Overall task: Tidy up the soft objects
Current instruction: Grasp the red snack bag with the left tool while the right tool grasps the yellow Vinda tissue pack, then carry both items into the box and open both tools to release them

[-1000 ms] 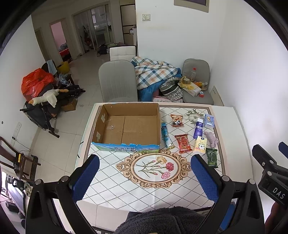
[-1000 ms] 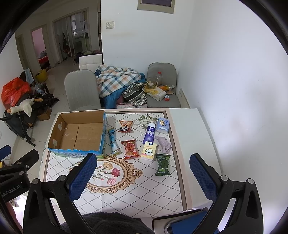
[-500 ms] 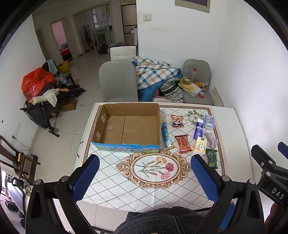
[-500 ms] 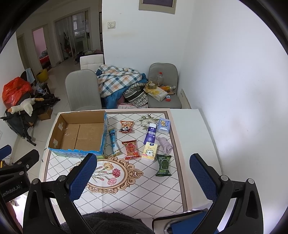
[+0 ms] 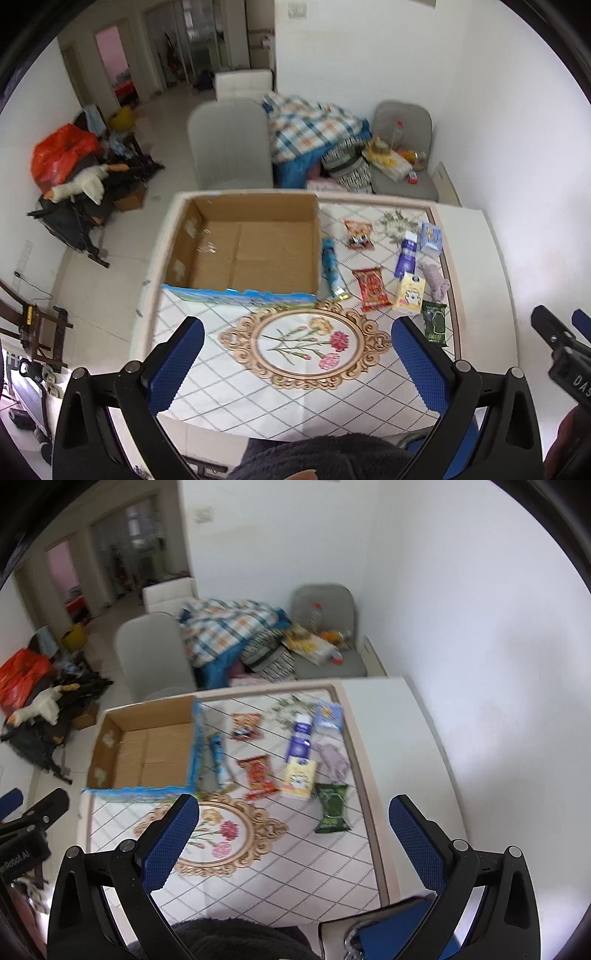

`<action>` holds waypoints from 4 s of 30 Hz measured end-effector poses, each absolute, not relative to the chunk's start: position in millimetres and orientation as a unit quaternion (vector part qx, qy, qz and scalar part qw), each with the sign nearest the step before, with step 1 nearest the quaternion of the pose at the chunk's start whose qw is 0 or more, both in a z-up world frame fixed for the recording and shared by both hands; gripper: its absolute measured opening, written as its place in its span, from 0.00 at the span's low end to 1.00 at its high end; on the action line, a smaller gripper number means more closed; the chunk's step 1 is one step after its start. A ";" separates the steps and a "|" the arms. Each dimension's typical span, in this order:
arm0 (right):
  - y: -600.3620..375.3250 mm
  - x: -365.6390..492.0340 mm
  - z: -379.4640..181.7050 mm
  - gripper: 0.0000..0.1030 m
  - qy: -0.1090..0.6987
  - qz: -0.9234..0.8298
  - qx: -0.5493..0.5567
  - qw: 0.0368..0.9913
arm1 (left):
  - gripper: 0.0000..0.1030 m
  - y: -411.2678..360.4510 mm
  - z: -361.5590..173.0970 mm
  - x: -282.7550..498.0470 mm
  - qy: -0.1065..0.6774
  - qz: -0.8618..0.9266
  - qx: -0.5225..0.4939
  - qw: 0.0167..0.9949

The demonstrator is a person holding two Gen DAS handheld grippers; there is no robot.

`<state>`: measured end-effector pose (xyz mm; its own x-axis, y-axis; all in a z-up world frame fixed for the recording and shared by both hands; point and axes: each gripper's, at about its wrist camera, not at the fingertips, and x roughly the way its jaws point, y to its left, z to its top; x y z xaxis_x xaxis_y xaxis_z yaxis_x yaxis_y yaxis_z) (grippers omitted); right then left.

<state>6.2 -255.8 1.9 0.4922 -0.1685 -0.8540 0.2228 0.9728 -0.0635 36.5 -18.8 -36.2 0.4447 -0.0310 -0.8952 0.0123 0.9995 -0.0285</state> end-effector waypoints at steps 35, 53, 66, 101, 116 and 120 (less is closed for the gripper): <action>-382.7 207.1 -395.9 0.96 0.713 -0.067 0.201 0.668 | 0.94 -152.5 -379.5 263.3 0.767 -0.028 -0.020 0.641; -381.8 213.3 -439.8 0.65 0.755 -0.094 0.160 0.629 | 0.89 -198.1 -456.4 256.2 0.816 -0.067 0.004 0.574; -347.7 200.3 -447.8 0.63 0.749 -0.112 0.125 0.641 | 0.42 -217.6 -411.7 254.6 0.764 -0.082 0.092 0.633; -54.2 314.1 -268.6 0.63 0.661 0.110 0.081 0.738 | 0.42 81.5 -260.4 341.3 0.679 -0.100 -0.020 0.727; 7.8 371.9 -395.7 0.63 0.714 0.075 0.037 0.695 | 0.44 111.0 -385.8 393.1 0.757 -0.142 -0.004 0.637; 10.5 376.1 -409.0 0.64 0.715 0.077 0.043 0.693 | 0.44 114.9 -392.4 394.8 0.764 -0.129 -0.013 0.632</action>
